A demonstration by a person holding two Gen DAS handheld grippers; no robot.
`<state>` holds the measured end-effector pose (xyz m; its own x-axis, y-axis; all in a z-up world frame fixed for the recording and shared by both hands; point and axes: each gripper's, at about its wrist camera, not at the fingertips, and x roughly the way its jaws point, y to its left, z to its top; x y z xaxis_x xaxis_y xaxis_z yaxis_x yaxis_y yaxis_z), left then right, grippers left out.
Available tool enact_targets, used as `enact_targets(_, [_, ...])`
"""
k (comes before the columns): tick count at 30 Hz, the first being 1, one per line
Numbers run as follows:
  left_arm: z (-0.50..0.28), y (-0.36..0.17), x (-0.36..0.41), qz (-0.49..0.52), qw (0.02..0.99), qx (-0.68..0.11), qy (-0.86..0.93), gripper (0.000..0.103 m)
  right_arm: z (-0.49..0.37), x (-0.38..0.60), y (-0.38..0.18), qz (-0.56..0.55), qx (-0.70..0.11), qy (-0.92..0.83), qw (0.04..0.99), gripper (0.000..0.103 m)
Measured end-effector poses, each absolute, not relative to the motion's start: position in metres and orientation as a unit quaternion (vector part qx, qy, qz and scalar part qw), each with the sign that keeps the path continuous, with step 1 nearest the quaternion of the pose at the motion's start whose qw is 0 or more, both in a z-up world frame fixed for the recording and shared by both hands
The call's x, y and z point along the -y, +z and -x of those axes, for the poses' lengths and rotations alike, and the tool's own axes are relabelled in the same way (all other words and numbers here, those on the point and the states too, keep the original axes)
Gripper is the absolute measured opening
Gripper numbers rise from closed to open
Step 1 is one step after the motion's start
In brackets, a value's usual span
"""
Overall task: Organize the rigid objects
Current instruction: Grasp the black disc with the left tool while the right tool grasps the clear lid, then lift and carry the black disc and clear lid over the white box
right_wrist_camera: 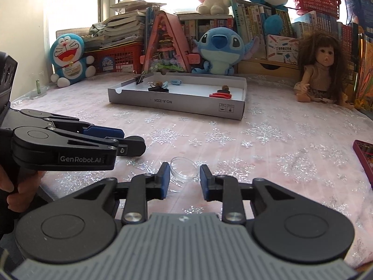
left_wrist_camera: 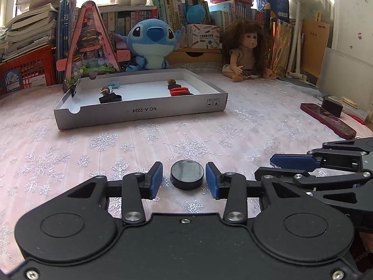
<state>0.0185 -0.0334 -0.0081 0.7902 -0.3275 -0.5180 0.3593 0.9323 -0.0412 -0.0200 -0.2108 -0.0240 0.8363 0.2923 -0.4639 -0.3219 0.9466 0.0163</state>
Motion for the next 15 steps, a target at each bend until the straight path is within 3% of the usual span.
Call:
enact_targets(5, [-0.0231, -0.0118, 0.0402, -0.036, 0.946, -0.269, -0.175, 0.037, 0.0170, 0.2119, -0.0229, 0.031, -0.235, 0.141, 0.961, 0.033])
enact_targets(8, [-0.0231, -0.0119, 0.0424, -0.039, 0.947, -0.267, -0.173, 0.030, 0.0143, 0.2130, -0.0226, 0.031, -0.236, 0.133, 0.962, 0.033])
enact_targets(15, [-0.0231, -0.0095, 0.0411, -0.037, 0.948, -0.265, -0.172, 0.030, 0.0114, 0.2137, -0.0231, 0.031, -0.237, 0.123, 0.963, 0.033])
